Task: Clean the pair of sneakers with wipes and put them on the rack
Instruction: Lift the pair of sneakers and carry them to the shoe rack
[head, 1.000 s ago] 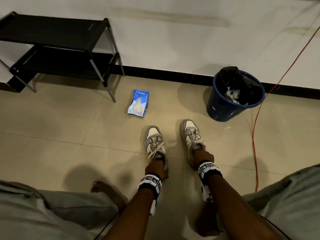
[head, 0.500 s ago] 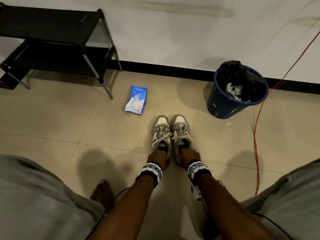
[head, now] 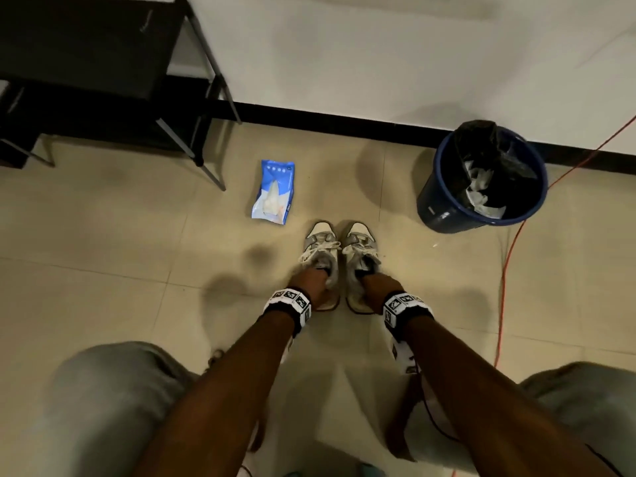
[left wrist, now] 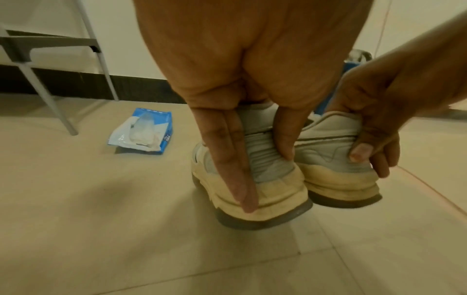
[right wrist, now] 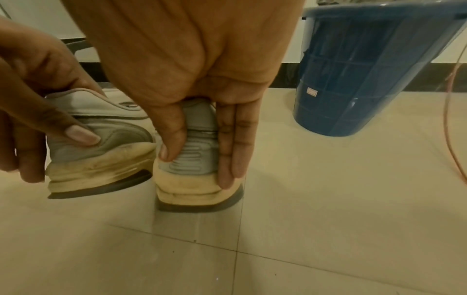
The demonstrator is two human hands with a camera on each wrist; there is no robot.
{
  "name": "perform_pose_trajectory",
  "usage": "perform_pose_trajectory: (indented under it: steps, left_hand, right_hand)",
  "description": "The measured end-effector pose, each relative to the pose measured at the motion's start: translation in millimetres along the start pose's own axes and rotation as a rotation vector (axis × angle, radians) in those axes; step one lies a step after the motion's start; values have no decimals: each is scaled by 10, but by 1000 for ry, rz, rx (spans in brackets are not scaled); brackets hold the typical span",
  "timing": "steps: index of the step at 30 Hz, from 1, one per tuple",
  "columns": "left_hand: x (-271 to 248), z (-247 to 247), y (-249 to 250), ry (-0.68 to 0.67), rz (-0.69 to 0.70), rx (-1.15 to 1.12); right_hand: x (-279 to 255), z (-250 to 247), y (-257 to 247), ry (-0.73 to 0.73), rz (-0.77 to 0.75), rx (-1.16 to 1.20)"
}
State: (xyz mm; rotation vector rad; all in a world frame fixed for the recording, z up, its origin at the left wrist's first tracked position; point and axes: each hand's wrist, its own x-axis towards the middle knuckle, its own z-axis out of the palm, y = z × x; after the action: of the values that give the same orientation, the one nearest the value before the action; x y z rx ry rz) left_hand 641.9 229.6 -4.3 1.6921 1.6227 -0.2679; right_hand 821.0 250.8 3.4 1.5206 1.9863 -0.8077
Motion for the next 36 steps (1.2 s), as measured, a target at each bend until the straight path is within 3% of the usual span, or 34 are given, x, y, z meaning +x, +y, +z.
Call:
perform_pose_trajectory:
  steps: [5, 14, 22, 28, 36]
  left_hand:
    - [-215, -565, 38, -36, 11, -10]
    - [-2150, -2152, 662, -23, -151, -104]
    - [-4107, -2991, 815, 59, -375, -289]
    - [-5127, -3541, 280, 160, -498, -391]
    - [-6043, -4537, -1121, 315, -486, -327]
  right_hand:
    - [-489, -641, -146, -3, -20, 46]
    - [-1995, -2041, -908, -19, -83, 14]
    - [-3596, -3070, -1912, -89, -258, -174]
    - [-4204, -3658, -3006, -48, -395, -279]
    - [-4187, -4054, -4688, 25, -387, -241]
